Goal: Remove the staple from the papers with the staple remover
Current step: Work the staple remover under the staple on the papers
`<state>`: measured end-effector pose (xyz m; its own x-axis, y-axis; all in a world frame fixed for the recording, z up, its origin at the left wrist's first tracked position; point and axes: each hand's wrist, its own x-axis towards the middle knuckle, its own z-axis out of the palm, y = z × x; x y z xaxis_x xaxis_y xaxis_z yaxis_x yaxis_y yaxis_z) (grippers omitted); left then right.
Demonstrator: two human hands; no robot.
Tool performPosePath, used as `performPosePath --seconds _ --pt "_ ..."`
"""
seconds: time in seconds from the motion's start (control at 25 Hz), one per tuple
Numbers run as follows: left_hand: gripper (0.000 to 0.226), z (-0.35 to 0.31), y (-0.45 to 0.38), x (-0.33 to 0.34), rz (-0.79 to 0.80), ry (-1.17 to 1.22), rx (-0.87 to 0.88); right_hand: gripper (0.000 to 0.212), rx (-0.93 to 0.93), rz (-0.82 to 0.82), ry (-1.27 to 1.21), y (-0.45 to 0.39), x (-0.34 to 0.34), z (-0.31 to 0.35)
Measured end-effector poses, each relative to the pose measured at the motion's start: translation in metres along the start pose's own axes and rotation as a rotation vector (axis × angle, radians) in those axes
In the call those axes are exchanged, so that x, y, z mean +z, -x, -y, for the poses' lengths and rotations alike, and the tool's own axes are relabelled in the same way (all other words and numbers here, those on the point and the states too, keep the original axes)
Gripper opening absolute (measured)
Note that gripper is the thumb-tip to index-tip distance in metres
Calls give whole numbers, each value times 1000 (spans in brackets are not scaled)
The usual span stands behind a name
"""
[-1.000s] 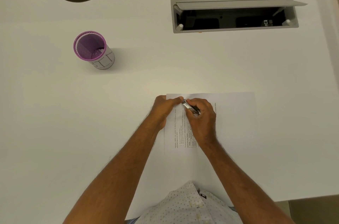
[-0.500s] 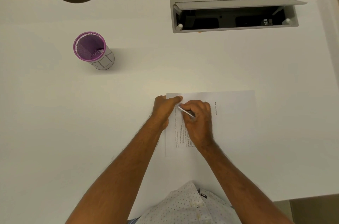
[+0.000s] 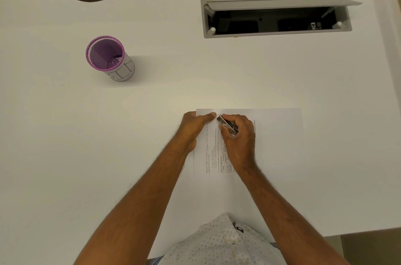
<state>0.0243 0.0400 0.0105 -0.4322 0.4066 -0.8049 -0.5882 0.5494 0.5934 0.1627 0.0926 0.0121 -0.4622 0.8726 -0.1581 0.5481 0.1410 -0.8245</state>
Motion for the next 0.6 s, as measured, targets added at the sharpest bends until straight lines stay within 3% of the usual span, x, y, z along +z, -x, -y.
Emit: performPosePath --seconds 0.28,0.6 --pt "16 3 -2 0 -10 10 24 23 -67 10 87 0 5 -1" --pt "11 3 -2 -1 20 58 32 28 23 51 -36 -4 -3 -2"
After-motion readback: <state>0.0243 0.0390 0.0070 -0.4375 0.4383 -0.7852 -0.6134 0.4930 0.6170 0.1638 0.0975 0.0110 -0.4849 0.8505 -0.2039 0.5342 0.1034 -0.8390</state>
